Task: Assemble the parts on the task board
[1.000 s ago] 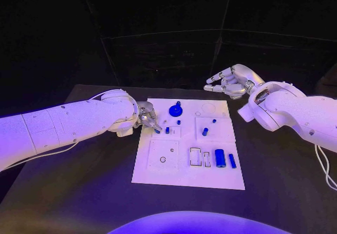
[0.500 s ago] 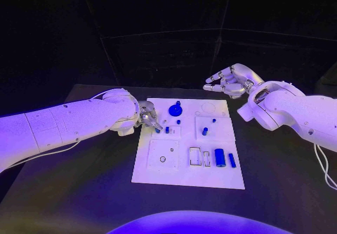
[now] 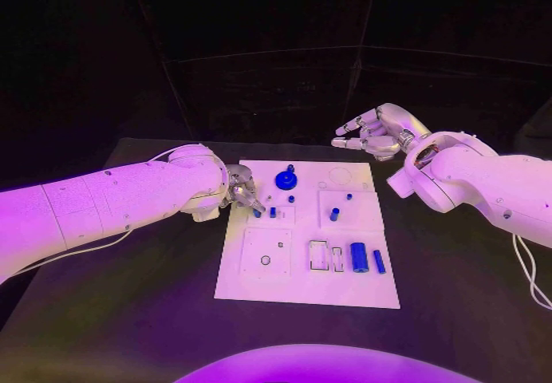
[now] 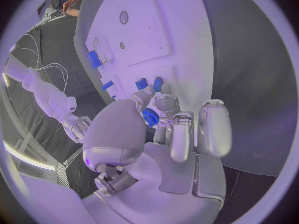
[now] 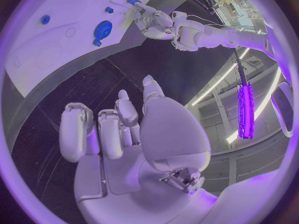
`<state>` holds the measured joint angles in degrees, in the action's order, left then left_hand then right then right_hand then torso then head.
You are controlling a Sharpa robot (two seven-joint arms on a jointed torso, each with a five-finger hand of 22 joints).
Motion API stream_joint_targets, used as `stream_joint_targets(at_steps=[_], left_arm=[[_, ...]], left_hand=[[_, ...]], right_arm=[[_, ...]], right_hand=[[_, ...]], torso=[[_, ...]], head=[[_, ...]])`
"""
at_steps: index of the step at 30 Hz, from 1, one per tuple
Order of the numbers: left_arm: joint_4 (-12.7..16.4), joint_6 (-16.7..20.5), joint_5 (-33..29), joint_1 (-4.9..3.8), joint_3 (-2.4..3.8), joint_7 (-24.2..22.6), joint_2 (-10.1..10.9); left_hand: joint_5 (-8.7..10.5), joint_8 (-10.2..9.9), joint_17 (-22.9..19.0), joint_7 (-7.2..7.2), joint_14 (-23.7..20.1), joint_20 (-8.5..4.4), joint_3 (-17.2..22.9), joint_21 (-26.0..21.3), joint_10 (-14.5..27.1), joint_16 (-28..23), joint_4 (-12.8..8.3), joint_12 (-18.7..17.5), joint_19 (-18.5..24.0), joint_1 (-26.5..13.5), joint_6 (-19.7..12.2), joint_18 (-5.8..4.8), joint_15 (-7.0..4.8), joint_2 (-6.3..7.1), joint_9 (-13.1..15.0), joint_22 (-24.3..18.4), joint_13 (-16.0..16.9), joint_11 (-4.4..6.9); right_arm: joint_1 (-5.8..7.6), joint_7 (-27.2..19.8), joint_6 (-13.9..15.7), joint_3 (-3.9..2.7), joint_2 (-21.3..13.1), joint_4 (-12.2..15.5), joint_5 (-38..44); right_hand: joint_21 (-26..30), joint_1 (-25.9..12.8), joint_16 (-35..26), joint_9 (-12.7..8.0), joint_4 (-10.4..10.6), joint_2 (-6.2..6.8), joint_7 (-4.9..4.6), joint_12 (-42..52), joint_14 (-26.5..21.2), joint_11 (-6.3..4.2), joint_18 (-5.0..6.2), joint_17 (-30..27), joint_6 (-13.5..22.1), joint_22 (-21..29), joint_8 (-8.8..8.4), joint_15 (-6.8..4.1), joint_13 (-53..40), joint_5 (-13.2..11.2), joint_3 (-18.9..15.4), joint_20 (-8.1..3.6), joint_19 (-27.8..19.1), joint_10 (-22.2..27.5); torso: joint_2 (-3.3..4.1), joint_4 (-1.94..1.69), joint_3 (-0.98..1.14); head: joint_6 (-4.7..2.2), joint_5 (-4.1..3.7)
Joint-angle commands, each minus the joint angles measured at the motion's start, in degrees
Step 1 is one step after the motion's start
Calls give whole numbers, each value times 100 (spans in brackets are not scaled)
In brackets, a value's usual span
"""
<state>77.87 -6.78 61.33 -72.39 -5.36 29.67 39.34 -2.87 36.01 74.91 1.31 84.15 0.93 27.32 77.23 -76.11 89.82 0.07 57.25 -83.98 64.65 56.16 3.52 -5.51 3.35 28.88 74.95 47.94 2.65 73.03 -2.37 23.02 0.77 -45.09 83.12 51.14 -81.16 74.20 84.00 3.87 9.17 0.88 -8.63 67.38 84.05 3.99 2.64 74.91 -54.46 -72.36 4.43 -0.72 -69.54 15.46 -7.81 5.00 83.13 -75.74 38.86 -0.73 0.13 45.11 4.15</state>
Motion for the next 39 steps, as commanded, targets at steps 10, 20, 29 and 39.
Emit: stream_joint_targets(at_steps=[10,20,29,39], left_arm=[[-51,1,-78,16,-15,169,-9],[-64,175,-111,17,-15,164,-5],[19,477,-416,17,-10,18,122],[111,1422,-1323,-3,-4,-873,327]], left_hand=[[-9,58,1509,-34,585,-62,-480,87,-40,18,323,62,-170,-483,126,-29,-49,85,36,85,27,25],[-6,81,1509,-32,585,-65,-828,119,-55,18,647,111,-185,-897,148,-37,-49,89,71,135,69,22],[-8,86,1509,-32,585,-69,-1107,77,-28,18,866,92,-171,-1115,127,-27,-54,99,93,97,39,23],[-62,-308,488,284,249,99,-1807,-1782,1066,-705,1207,-1117,626,-993,-620,355,163,92,-75,-1821,-1237,-277]], right_arm=[[12,-46,-27,-3,5,1,-39],[12,-40,-4,-3,14,-9,-39],[11,-47,-10,-3,15,-18,-39],[11,-49,-9,-3,12,-34,-39]], right_hand=[[43,8,-38,6,0,-56,5,-4,365,-43,100,485,-50,12,25,-22,19,17,-55,4,-36,0],[46,9,-39,6,0,-56,5,-9,365,-43,101,484,-49,18,25,-22,23,17,-56,4,-39,3],[46,9,-39,6,0,-56,5,-9,365,-43,101,484,-49,18,25,-22,23,17,-56,4,-39,3],[52,8,-45,5,1,-56,4,-20,363,-42,103,475,-47,29,23,-21,33,18,-62,3,-43,11]], torso=[[-5,-6,-1],[-6,-5,0],[-3,-10,-5],[-3,-12,1]], head=[[-3,-5],[-5,-10],[-17,-24],[-32,-40]])
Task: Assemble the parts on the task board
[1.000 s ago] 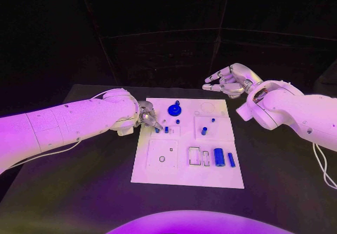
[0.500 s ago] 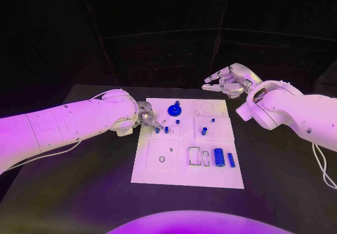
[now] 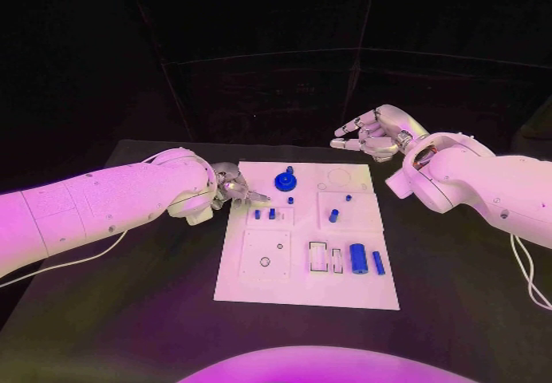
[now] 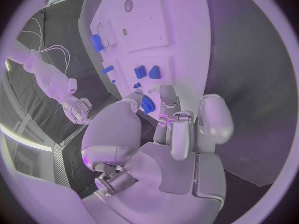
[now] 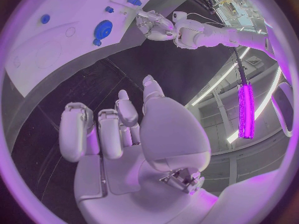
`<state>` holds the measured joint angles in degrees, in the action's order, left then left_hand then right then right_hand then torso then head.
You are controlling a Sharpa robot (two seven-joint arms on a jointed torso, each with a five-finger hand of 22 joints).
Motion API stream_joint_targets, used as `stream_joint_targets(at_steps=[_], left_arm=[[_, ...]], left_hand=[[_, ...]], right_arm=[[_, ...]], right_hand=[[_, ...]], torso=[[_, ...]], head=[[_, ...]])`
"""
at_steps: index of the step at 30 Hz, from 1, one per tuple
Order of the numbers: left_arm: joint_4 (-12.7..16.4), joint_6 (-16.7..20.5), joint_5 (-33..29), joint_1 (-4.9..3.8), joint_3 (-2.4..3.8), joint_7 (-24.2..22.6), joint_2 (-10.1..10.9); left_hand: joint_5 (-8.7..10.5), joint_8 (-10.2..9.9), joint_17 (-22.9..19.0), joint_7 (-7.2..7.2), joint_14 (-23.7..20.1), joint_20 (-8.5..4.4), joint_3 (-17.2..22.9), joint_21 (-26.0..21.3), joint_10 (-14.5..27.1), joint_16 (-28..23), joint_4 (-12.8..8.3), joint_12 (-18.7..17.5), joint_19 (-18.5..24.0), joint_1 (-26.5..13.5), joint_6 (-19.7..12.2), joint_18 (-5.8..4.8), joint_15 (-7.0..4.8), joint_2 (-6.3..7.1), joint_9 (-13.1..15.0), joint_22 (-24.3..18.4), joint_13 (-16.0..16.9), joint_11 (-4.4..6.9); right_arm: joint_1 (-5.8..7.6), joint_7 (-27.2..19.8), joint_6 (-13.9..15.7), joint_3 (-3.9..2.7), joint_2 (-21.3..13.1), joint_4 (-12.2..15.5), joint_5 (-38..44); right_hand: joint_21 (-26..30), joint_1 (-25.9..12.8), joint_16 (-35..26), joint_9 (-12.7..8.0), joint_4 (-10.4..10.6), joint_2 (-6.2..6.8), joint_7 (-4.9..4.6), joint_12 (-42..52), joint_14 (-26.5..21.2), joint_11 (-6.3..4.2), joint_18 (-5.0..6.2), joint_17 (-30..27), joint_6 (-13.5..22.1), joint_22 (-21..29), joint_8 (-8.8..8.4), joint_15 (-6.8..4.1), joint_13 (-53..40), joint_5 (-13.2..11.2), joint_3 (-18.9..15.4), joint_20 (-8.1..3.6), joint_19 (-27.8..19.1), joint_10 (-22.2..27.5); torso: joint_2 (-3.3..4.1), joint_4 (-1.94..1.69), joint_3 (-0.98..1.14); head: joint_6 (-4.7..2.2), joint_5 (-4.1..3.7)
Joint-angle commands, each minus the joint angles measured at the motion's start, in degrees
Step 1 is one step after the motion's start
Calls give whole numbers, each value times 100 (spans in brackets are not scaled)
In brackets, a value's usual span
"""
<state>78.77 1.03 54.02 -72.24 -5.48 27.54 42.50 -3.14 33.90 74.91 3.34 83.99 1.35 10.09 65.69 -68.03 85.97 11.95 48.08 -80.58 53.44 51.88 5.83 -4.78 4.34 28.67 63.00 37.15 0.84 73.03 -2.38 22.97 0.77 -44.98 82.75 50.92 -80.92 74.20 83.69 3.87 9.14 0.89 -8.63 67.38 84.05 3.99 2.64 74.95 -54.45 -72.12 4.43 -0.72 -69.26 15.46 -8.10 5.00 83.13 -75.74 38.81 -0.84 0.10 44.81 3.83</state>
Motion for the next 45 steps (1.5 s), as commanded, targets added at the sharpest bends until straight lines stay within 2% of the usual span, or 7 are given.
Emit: stream_joint_targets(at_steps=[1,3,7,19,27,31,45], left_arm=[[21,728,-657,-19,7,-848,17],[14,888,-758,-24,7,-1366,12],[-34,1100,-750,-27,4,-2203,-73],[-329,1228,1238,-13,-31,-3278,-594],[-830,814,2246,38,-81,-3196,-1020],[-1017,677,2511,62,-83,-3102,-1161],[-1275,294,2942,94,-83,-2860,-1405]], left_hand=[[-89,-169,166,184,129,121,-120,-1123,449,-578,-12,-296,521,284,-358,202,151,-19,-103,-1105,-217,-156],[-216,-293,-760,374,-352,253,-114,-2348,1019,-1361,-189,-537,1127,802,-721,391,319,-77,-215,-2259,-362,-362],[-229,-444,-2158,580,-1250,430,45,-2869,1765,-2649,-605,-927,1444,1680,-1005,407,527,-153,-430,-2600,-663,-578],[-97,-1184,-3095,612,-1701,556,516,-3275,1984,-3270,-1322,-1751,1403,2584,-565,461,603,29,-1399,-2938,-1826,-688],[-57,-1527,-1883,565,-629,512,465,-2944,1920,-1859,-1398,-1962,825,2447,-278,466,562,127,-1824,-2803,-2349,-650],[-58,-1645,-1185,531,-219,471,455,-2054,1788,-1190,-1425,-2007,372,2423,-109,332,524,108,-1978,-1984,-2558,-620],[-60,-1763,-900,505,-31,445,469,-1283,1648,-855,-1476,-2123,97,2409,160,210,501,75,-2150,-1226,-2854,-603]], right_arm=[[11,-49,-4,-3,3,1,-16],[11,-48,-6,-3,4,-3,-16],[11,-47,-11,-3,5,-6,-16],[11,-44,-32,-3,39,-23,-16],[10,-45,-48,-2,76,-42,-16],[10,-47,-52,-2,87,-46,-16],[10,-51,-52,-2,102,-50,-16]], right_hand=[[28,8,-15,5,3,-56,4,-20,363,-42,103,471,-47,5,23,-22,5,18,-33,3,-43,11],[28,8,-15,5,3,-56,4,-20,363,-42,103,471,-47,5,23,-22,5,18,-33,3,-43,11],[28,8,-14,5,5,-57,3,-12,364,-41,103,474,-45,4,22,-21,-1,19,-37,3,-43,7],[27,9,-10,5,5,-59,3,-10,365,-41,102,480,-45,1,22,-21,-3,20,-38,3,-41,5],[26,10,-10,5,4,-60,3,-10,365,-41,102,479,-45,0,22,-21,-3,21,-39,3,-41,6],[25,13,-12,5,4,-63,3,-11,365,-41,101,477,-44,-3,21,-21,-2,24,-39,3,-39,6],[25,13,-12,5,4,-63,3,-11,365,-41,101,477,-44,-3,21,-21,-2,24,-39,3,-39,6]], torso=[[3,1,1],[3,2,2],[4,6,2],[10,17,4],[11,18,-4],[19,37,3],[21,25,3]], head=[[-7,-6],[-7,-4],[-29,-25],[-87,-81],[-93,-112],[-93,-109],[-98,-110]])
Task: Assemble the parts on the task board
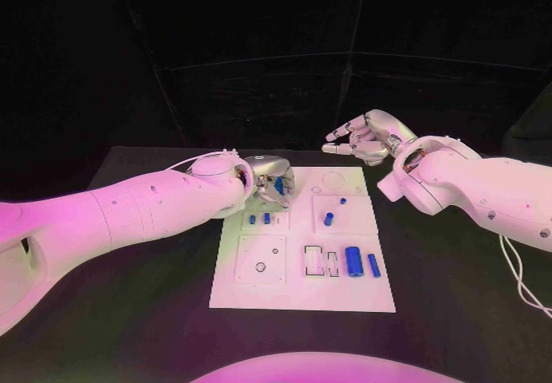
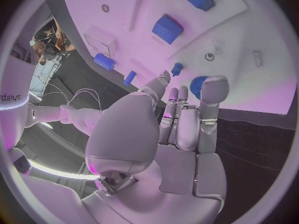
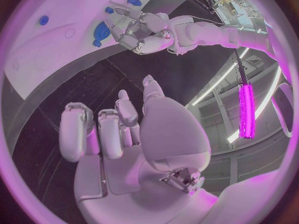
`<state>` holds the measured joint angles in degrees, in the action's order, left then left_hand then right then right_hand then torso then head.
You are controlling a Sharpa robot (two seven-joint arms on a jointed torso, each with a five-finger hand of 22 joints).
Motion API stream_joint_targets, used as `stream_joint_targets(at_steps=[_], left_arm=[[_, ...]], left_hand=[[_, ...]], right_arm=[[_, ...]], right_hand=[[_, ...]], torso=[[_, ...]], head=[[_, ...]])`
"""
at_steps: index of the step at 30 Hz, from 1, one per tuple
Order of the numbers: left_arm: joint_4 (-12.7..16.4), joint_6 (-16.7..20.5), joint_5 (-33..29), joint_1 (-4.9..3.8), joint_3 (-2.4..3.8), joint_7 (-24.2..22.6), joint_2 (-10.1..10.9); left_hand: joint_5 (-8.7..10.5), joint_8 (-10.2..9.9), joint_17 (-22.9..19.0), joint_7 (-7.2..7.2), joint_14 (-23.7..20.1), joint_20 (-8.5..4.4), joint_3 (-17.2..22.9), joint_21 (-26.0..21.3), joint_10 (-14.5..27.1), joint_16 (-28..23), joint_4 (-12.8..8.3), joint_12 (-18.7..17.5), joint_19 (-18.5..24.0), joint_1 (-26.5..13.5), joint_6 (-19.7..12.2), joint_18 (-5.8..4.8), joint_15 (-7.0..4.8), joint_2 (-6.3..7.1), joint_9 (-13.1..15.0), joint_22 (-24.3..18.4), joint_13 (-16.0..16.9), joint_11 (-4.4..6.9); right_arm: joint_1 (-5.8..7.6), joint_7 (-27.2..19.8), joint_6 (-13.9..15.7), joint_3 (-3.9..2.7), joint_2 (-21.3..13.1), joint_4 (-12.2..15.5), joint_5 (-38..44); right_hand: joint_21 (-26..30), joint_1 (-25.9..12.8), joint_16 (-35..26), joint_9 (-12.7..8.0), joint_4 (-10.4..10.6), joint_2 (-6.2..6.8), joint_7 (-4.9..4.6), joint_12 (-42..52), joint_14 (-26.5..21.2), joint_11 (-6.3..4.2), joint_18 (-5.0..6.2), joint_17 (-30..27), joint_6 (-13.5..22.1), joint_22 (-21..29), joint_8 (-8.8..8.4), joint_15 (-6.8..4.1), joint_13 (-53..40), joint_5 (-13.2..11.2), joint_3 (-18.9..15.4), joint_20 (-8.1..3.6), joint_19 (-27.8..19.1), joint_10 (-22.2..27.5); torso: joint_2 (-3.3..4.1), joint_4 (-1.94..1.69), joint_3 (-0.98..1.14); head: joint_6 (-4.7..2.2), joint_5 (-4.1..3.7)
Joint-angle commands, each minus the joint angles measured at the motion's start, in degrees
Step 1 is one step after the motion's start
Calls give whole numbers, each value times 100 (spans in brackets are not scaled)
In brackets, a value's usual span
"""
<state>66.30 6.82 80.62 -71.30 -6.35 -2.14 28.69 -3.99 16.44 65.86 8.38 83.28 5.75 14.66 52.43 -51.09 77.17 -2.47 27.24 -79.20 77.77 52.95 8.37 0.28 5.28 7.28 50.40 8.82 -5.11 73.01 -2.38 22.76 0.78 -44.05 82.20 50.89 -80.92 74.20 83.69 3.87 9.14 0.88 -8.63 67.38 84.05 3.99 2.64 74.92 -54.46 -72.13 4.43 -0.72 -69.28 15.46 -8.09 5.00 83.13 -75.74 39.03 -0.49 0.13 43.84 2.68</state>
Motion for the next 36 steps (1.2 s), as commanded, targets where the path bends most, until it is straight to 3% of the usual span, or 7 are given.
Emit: stream_joint_targets(at_steps=[1,7,27,36], left_arm=[[-39,-309,297,2,5,118,-34],[-96,-436,352,25,5,173,-98],[-281,-522,478,58,7,235,-247],[-302,-533,480,81,8,178,-282]], left_hand=[[25,-19,4,-1,42,3,17,59,-48,28,-35,-43,-45,-21,61,-47,-5,-23,-15,50,-28,-7],[25,-37,17,-6,68,-4,40,186,-97,55,-41,-62,-88,-26,105,-68,-12,-42,-43,179,-77,0],[27,-107,13,-37,134,-35,312,439,-378,117,-98,-183,-159,6,333,-108,-50,-169,-153,449,-299,38],[44,-122,-2,-117,153,-78,492,641,-684,141,-105,-254,-209,-42,554,-140,-109,-212,-189,670,-391,117]], right_arm=[[11,-50,-31,-3,10,5,-14],[11,-53,-34,-3,24,-3,-14],[11,-68,-71,-3,45,-14,-14],[11,-70,-75,-3,53,-14,-14]], right_hand=[[25,13,-12,5,4,-63,3,-11,365,-42,101,480,-44,-2,21,-21,0,24,-40,3,-39,6],[25,13,-12,5,4,-63,3,-11,365,-42,101,480,-44,-2,21,-21,0,24,-40,3,-39,6],[28,21,-13,4,2,-73,3,-10,365,-42,102,480,-44,2,21,-21,1,30,-44,3,-41,7],[28,21,-13,5,5,-78,4,-1,365,-42,102,481,-45,2,22,-21,-7,31,-48,3,-40,2]], torso=[[1,-10,0],[-2,-8,-6],[-3,-8,3],[-4,-11,-1]], head=[[-1,7],[20,-5],[27,-25],[36,-39]])
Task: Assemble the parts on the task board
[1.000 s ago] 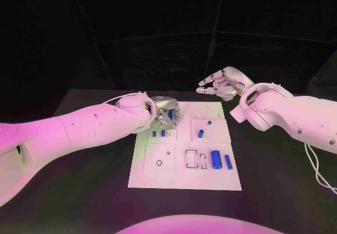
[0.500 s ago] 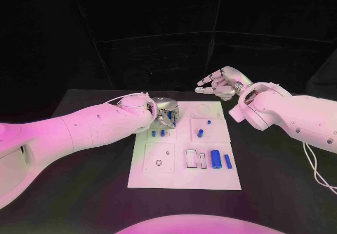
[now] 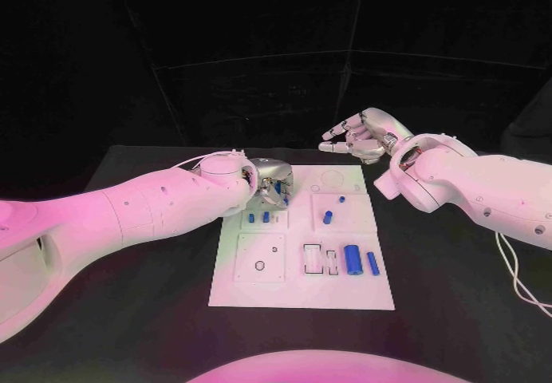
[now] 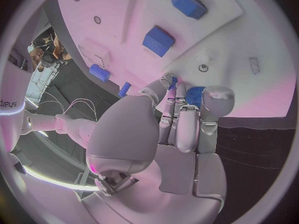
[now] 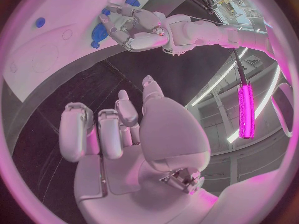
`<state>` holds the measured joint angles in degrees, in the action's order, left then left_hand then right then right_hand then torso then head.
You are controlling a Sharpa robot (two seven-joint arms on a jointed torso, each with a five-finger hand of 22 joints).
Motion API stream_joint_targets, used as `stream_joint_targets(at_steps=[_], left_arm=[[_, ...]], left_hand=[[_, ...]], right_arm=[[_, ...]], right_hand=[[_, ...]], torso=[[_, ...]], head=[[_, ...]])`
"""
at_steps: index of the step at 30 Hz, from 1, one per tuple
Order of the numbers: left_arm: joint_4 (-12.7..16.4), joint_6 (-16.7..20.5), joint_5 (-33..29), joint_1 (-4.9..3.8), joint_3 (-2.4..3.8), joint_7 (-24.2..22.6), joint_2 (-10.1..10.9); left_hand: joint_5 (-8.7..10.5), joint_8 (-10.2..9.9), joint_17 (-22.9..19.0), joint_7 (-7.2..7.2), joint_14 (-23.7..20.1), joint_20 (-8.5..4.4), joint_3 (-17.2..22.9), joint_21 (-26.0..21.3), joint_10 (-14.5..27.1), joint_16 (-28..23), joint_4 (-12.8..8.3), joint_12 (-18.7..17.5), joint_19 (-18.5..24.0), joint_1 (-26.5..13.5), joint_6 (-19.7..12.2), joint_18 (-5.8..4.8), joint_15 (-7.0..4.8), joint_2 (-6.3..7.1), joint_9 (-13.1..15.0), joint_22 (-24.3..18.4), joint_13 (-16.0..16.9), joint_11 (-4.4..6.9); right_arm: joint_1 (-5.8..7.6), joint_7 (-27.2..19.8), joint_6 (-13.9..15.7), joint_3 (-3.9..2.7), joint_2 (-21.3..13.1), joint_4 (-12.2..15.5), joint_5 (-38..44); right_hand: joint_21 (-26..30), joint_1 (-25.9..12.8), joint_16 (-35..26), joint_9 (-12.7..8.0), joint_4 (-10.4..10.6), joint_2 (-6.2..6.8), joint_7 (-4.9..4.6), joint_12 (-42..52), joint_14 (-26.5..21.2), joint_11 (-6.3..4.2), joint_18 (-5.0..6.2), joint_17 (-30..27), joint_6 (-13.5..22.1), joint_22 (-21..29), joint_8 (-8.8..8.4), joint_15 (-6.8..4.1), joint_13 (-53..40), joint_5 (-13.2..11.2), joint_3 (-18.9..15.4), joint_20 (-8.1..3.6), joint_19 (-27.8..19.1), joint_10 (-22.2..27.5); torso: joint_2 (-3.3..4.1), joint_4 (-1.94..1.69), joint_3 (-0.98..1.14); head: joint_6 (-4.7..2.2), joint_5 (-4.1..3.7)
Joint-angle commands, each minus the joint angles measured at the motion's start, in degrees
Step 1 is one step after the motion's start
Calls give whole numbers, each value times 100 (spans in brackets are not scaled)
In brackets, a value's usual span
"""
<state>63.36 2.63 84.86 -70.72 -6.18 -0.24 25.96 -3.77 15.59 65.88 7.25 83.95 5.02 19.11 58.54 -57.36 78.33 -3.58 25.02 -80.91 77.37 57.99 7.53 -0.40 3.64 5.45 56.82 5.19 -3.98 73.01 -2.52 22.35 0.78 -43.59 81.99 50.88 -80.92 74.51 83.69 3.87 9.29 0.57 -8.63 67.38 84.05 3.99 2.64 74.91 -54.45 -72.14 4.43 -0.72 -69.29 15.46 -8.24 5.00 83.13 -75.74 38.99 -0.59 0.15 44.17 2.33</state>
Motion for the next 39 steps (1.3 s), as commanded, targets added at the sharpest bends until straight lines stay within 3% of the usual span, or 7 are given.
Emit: stream_joint_targets(at_steps=[1,13,17,23,26,33,39], left_arm=[[-9,-108,56,24,-9,-15,-9],[131,332,56,36,16,-22,125],[245,447,51,35,132,-36,196],[511,477,-54,32,352,-11,389],[644,441,-105,18,418,20,548],[836,224,-309,-9,467,132,938],[872,66,-348,5,458,181,1078]], left_hand=[[22,-37,-5,-7,88,-8,57,38,-76,26,5,-38,-40,-2,64,-58,-45,-51,-8,37,-33,8],[45,-162,-58,4,105,-56,445,244,-453,45,-127,-336,-77,21,324,-100,-81,-76,-58,278,-137,43],[45,-190,-53,18,112,-55,484,282,-472,53,-149,-379,-89,15,330,-107,-77,-56,-67,319,-139,35],[45,-207,-65,29,115,-53,508,316,-489,51,-158,-405,-99,3,337,-114,-74,-43,-72,356,-139,29],[46,-217,-70,30,117,-51,516,343,-501,51,-160,-422,-108,-16,345,-120,-71,-27,-76,385,-139,26],[52,-230,-106,25,115,-49,525,354,-527,39,-162,-449,-110,-50,367,-121,-69,2,-79,399,-136,28],[70,-247,-130,16,113,-49,520,370,-557,31,-155,-481,-111,-100,386,-124,-72,39,-84,420,-134,32]], right_arm=[[11,-56,-34,-3,7,6,-13],[11,-62,-38,-3,17,-14,-13],[11,-63,-38,-3,18,-25,-13],[11,-63,-45,-3,25,-40,-13],[11,-59,-47,-3,19,-43,-13],[11,-48,-51,-3,6,-50,-13],[10,-45,-62,-3,9,-61,-13]], right_hand=[[28,-10,-13,5,-10,-46,4,-1,365,-42,102,482,-46,2,22,-21,-6,31,-33,3,-40,2],[28,-10,-13,5,-10,-46,4,-1,365,-42,102,482,-46,2,22,-21,-6,31,-33,3,-40,2],[28,-10,-13,5,-10,-46,4,-1,365,-42,102,482,-46,2,22,-21,-6,31,-33,3,-40,2],[28,-10,-13,5,-10,-46,4,-1,365,-42,102,482,-46,2,22,-21,-6,31,-33,3,-40,2],[28,-10,-13,5,-10,-46,4,-1,365,-42,102,482,-46,2,22,-21,-6,31,-33,3,-40,2],[28,-10,-13,5,-10,-46,4,-1,365,-42,102,482,-46,2,22,-21,-6,31,-33,3,-40,2],[28,-10,-13,5,-10,-46,4,-1,365,-42,102,482,-46,2,22,-21,-6,31,-33,3,-40,2]], torso=[[0,-1,-3],[-6,-10,-4],[-9,-8,-3],[-11,-11,-5],[-12,-12,0],[-4,-14,-1],[3,-6,-9]], head=[[3,-5],[-14,-15],[-29,-7],[-45,3],[-50,9],[-60,20],[-58,46]])
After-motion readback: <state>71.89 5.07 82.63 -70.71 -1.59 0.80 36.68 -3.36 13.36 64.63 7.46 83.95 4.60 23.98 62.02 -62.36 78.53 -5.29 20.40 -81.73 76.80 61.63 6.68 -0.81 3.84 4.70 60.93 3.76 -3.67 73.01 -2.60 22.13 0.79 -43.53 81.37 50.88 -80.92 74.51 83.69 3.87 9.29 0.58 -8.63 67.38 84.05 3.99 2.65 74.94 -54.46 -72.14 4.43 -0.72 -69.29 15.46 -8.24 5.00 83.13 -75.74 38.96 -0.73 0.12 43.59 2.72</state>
